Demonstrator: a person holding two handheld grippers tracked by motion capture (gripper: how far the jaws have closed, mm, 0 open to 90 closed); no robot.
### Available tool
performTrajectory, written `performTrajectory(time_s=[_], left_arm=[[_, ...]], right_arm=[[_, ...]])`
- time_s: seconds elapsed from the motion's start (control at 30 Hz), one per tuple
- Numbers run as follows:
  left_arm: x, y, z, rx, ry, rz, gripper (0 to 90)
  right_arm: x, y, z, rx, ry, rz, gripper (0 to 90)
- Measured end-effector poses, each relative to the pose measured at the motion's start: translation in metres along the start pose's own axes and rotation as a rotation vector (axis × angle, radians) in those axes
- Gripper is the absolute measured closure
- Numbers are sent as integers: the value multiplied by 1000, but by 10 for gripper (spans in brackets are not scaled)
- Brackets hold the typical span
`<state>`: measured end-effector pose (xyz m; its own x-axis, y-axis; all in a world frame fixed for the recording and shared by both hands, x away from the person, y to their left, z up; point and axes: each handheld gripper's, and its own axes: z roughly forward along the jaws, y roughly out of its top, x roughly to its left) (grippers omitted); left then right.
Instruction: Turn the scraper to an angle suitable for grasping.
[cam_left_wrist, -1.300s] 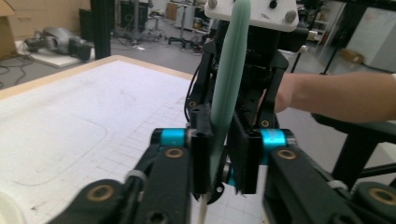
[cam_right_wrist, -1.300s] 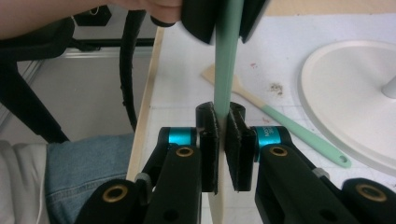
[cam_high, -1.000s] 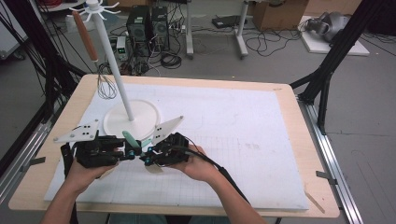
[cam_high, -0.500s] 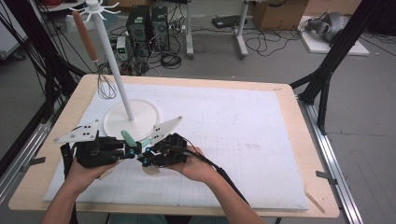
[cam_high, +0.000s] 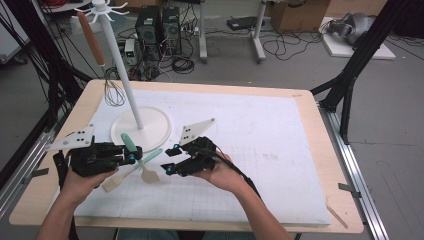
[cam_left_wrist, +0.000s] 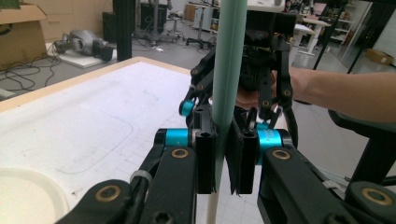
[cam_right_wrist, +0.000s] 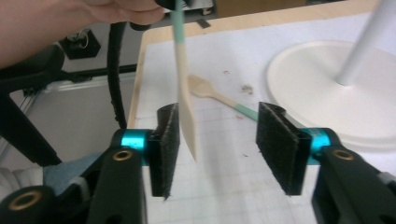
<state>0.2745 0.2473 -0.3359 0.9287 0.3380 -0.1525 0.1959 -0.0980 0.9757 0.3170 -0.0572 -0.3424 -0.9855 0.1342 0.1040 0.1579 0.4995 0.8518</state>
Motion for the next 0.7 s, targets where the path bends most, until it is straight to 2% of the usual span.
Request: performTrajectory(time_s=[0.1, 0.17, 0.7], left_arm=[[1, 0, -2, -1, 6, -1, 826], [2, 0, -4, 2, 10, 3, 826], [2, 1, -9, 20, 34, 11, 826]], right_arm=[[-5, -4, -8, -10, -28, 3, 414], [-8, -7, -13, -17, -38, 23, 391], [-20, -29, -47, -33, -127, 79, 316]])
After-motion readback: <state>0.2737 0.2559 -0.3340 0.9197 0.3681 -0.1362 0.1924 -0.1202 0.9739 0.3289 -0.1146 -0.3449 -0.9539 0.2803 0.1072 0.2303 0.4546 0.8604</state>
